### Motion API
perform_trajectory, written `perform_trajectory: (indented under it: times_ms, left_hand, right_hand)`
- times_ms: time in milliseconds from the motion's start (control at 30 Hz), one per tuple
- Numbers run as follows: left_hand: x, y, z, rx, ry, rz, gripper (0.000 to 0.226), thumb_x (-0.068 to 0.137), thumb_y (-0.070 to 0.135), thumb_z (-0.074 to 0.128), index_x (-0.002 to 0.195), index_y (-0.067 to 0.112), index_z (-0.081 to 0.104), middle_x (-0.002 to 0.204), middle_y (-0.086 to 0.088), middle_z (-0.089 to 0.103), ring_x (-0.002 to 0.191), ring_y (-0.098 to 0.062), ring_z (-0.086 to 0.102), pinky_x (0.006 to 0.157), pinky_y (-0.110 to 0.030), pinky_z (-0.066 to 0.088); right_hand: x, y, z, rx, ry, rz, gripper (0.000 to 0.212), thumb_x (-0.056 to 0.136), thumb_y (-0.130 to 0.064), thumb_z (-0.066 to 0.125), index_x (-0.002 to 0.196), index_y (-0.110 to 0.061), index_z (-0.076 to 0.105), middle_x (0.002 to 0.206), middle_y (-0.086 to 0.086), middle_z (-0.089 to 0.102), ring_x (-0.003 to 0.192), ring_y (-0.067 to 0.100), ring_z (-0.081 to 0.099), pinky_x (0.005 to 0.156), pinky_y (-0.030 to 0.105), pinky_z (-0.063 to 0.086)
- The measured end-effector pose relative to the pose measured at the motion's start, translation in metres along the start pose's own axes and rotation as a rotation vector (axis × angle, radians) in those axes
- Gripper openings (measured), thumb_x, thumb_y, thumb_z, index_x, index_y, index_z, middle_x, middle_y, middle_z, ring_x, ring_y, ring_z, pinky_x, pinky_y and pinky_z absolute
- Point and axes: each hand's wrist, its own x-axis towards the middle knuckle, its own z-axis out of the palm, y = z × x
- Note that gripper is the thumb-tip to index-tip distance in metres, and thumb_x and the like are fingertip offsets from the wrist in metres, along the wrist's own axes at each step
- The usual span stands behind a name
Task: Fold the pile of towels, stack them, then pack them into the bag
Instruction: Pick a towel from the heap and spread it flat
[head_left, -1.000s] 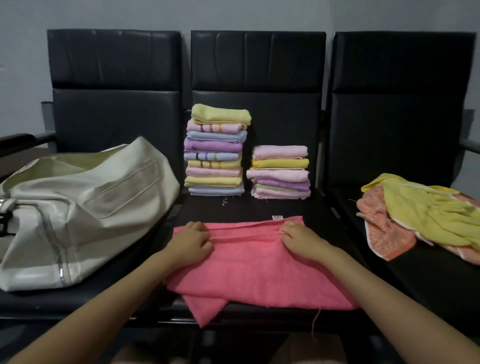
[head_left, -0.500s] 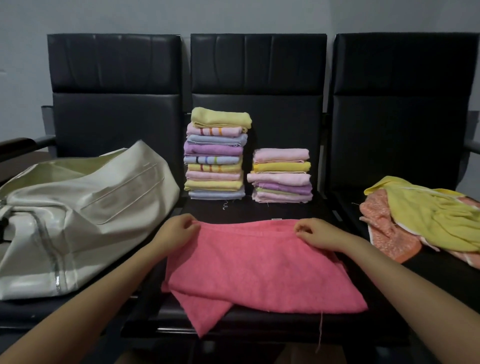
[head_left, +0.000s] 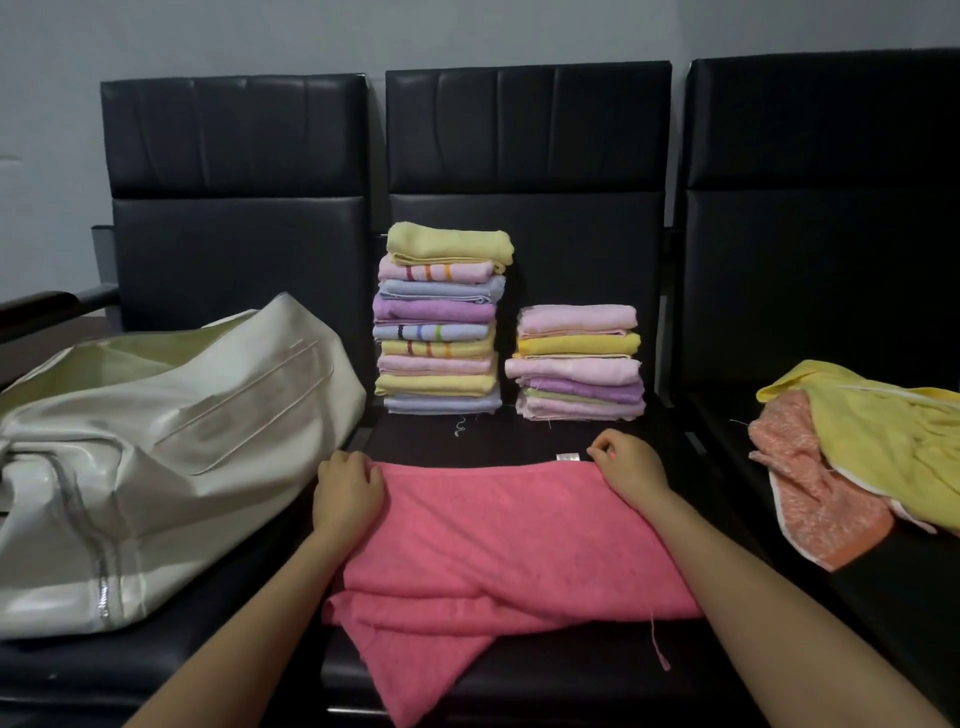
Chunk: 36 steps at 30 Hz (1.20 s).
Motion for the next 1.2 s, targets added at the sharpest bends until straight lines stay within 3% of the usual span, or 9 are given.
perform_trajectory:
  times_ms: [133,233,400,600,800,933,1067,1133,1200]
  left_hand:
    - [0.001,-0.004,0.002,-0.067,0.036,0.004,0.015,0.085,0.008,0.058,0.096,0.004,0.067,0.102,-0.020,0.061,0.096,-0.039,0.053,0.086,-0.043,0.042]
    - [0.001,-0.005,0.001,-0.101,0.039,0.002,0.021,0.083,0.005,0.058,0.100,0.007,0.070,0.103,-0.018,0.062,0.098,-0.037,0.053,0.088,-0.042,0.043]
    - [0.001,-0.007,0.004,-0.037,0.023,0.066,0.035,0.085,0.002,0.054,0.114,0.008,0.071,0.112,-0.020,0.062,0.106,-0.038,0.052,0.092,-0.041,0.042]
    - [-0.010,-0.003,0.004,0.065,-0.022,0.132,0.039,0.089,0.030,0.055,0.120,0.011,0.069,0.115,-0.012,0.059,0.106,-0.034,0.050,0.093,-0.040,0.044]
    - [-0.021,-0.005,-0.007,0.056,-0.037,0.166,0.027,0.088,0.031,0.066,0.104,0.008,0.067,0.105,-0.013,0.060,0.102,-0.034,0.053,0.086,-0.039,0.043]
    - [-0.019,0.008,-0.023,0.213,-0.241,0.133,0.028,0.094,0.030,0.054,0.108,0.006,0.058,0.111,-0.015,0.064,0.104,-0.033,0.059,0.083,-0.037,0.045]
    - [-0.004,0.027,-0.059,0.344,-0.371,0.231,0.031,0.097,0.023,0.047,0.107,0.000,0.066,0.115,-0.019,0.066,0.108,-0.034,0.060,0.088,-0.036,0.044]
    - [0.000,0.044,-0.082,0.254,-0.315,0.252,0.033,0.100,0.023,0.043,0.108,-0.001,0.064,0.115,-0.021,0.063,0.108,-0.035,0.059,0.088,-0.036,0.043]
    - [0.005,0.059,-0.105,-0.083,-0.274,0.194,0.032,0.102,0.023,0.043,0.107,0.000,0.063,0.112,-0.021,0.063,0.103,-0.031,0.060,0.085,-0.034,0.044]
  right_hand:
    - [0.003,0.004,0.000,0.027,-0.028,0.014,0.018,0.092,-0.036,0.060,0.082,-0.022,0.062,0.082,-0.005,0.060,0.081,0.015,0.058,0.080,0.035,0.046]
    - [0.000,0.009,-0.005,0.069,-0.099,0.002,0.010,0.090,-0.028,0.061,0.092,-0.023,0.069,0.093,-0.002,0.055,0.090,0.018,0.058,0.090,0.036,0.047]
    - [-0.018,0.021,-0.016,0.053,-0.169,-0.042,0.031,0.088,-0.013,0.060,0.119,-0.015,0.066,0.122,0.000,0.048,0.121,0.018,0.042,0.100,0.018,0.027]
    - [-0.033,0.022,-0.014,-0.021,-0.161,-0.046,0.022,0.089,-0.023,0.062,0.108,-0.013,0.065,0.113,-0.007,0.045,0.114,0.014,0.039,0.088,0.021,0.029]
    - [-0.045,0.017,-0.020,0.118,-0.039,0.012,0.007,0.087,-0.018,0.064,0.085,-0.018,0.057,0.085,-0.005,0.056,0.084,0.015,0.054,0.062,0.021,0.036]
    - [-0.057,0.012,-0.035,0.251,0.001,0.016,0.009,0.087,-0.008,0.063,0.086,-0.016,0.058,0.080,-0.002,0.061,0.079,0.017,0.057,0.061,0.017,0.038]
    - [-0.060,-0.006,-0.077,0.352,0.030,-0.010,0.008,0.088,-0.009,0.064,0.088,-0.016,0.067,0.083,0.006,0.068,0.080,0.019,0.061,0.068,0.026,0.044]
    - [-0.060,-0.027,-0.106,0.461,0.117,-0.033,0.014,0.090,-0.007,0.061,0.098,-0.016,0.069,0.089,0.004,0.069,0.079,0.012,0.062,0.068,0.019,0.046]
    - [-0.062,-0.049,-0.137,0.584,0.236,-0.035,0.020,0.091,-0.006,0.058,0.106,-0.013,0.070,0.094,0.002,0.068,0.079,0.005,0.059,0.065,0.010,0.045]
